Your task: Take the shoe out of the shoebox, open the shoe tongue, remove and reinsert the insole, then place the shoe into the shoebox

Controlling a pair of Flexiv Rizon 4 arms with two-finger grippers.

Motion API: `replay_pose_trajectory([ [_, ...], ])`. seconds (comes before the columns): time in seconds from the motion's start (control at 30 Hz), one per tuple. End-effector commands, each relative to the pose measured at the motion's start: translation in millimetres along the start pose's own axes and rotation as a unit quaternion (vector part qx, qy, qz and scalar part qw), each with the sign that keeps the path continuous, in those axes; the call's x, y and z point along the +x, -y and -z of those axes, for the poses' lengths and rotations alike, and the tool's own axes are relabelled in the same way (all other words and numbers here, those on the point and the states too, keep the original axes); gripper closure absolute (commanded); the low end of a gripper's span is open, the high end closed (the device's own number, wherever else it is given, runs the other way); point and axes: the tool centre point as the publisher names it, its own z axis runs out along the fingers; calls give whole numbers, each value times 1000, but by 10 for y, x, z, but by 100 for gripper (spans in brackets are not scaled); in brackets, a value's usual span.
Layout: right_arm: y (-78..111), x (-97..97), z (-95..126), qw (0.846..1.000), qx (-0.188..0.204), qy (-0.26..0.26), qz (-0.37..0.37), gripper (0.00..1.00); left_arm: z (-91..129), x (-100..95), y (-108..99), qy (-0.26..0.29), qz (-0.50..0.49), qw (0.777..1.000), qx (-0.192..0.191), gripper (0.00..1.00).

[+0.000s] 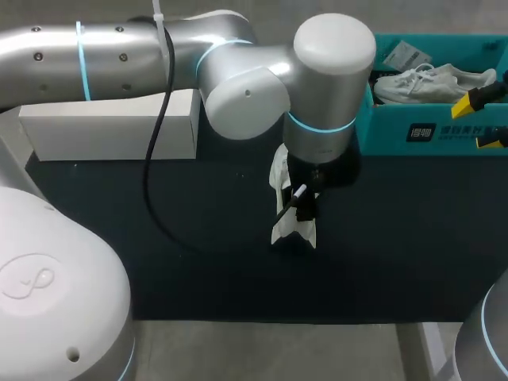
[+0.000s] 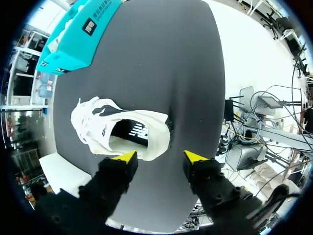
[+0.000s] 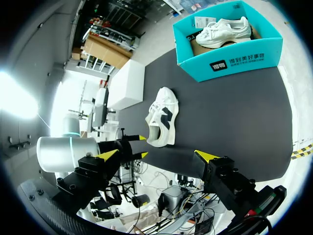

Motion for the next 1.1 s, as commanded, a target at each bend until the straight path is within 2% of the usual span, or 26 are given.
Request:
replay_pose_trajectory([
  [0.03,4,2,-6,1000,0,2,-1,0,-124,-62,57,-15,-40,999,8,0],
  [0.07,4,2,-6,1000,0,2,-1,0,-159,-70,75,-19,-52,998,-9,0],
  [0.3,4,2,-6,1000,0,2,-1,0,-322,-119,55,-28,-44,999,-15,0],
  [0.57,4,2,-6,1000,0,2,-1,0,-493,-71,141,-37,-81,996,-31,0],
  [1.1,4,2,-6,1000,0,2,-1,0,-788,-4,74,-40,-94,995,-15,0],
])
